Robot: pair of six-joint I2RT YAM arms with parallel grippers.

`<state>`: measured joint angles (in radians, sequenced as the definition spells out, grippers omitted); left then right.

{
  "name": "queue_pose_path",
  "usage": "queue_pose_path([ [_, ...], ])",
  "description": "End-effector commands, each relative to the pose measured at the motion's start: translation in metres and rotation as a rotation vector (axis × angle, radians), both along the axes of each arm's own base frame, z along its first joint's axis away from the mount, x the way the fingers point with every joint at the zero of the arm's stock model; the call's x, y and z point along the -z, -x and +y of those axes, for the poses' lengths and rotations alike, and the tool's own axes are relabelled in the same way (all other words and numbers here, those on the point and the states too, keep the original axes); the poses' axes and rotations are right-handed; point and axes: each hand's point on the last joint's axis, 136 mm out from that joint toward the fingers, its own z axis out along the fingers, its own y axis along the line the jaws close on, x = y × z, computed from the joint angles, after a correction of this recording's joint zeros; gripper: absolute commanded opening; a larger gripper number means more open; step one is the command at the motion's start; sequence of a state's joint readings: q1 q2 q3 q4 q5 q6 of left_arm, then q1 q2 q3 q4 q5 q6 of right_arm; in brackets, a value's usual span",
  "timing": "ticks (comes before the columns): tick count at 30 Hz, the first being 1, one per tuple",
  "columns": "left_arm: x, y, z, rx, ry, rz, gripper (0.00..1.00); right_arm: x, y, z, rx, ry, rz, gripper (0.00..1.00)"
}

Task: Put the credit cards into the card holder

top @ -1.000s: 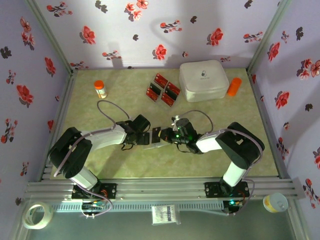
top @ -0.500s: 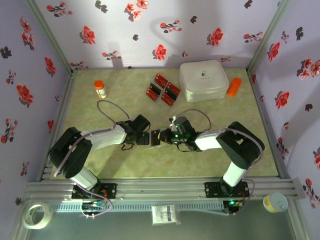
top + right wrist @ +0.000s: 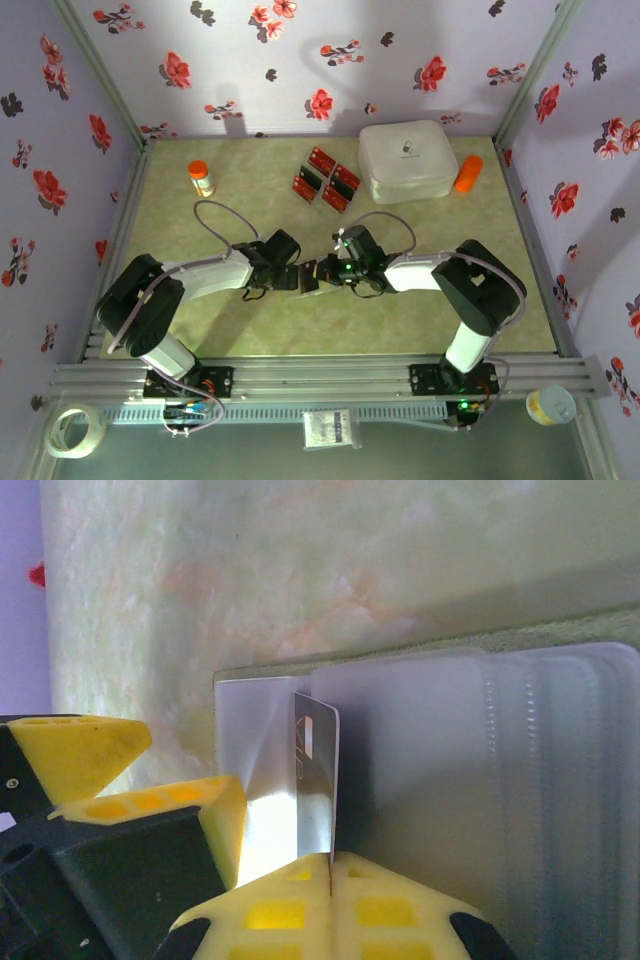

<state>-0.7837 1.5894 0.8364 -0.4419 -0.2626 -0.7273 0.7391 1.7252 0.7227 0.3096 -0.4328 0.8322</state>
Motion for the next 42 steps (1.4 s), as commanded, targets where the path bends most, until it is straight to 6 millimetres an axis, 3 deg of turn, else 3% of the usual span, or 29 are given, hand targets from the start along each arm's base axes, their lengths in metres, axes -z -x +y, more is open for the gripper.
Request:
queue_pose_path([
  [1, 0.003, 0.003, 0.009, 0.008, -0.053, 0.004, 1.00, 0.027, 0.015, -0.008, -0.041, 0.082, 0.090, 0.00],
  [5, 0.000, 0.000, 0.009, 0.008, -0.048, -0.002, 1.00, 0.031, 0.017, -0.006, -0.052, 0.091, 0.104, 0.00],
  [11, -0.009, -0.001, 0.018, -0.010, -0.042, -0.011, 1.00, 0.010, 0.014, -0.009, -0.070, 0.111, 0.052, 0.33],
  [15, -0.009, 0.001, 0.025, -0.023, -0.036, -0.012, 1.00, -0.009, 0.008, -0.014, -0.082, 0.163, -0.007, 0.38],
  [18, -0.004, 0.002, 0.028, -0.025, -0.040, -0.004, 1.00, -0.017, 0.004, -0.013, -0.091, 0.183, -0.028, 0.36],
  [23, 0.003, 0.002, 0.028, -0.026, -0.046, 0.003, 1.00, -0.016, 0.000, -0.001, -0.113, 0.185, -0.028, 0.17],
  [26, 0.005, 0.002, 0.028, -0.024, -0.047, 0.002, 1.00, -0.011, -0.001, 0.005, -0.124, 0.197, -0.027, 0.11],
  [35, 0.009, 0.000, 0.029, -0.021, -0.053, 0.005, 1.00, 0.021, 0.001, 0.003, -0.137, 0.333, -0.024, 0.07],
  [42, 0.008, 0.000, 0.030, -0.022, -0.051, 0.002, 1.00, 0.025, 0.011, 0.026, -0.172, 0.315, -0.013, 0.03],
])
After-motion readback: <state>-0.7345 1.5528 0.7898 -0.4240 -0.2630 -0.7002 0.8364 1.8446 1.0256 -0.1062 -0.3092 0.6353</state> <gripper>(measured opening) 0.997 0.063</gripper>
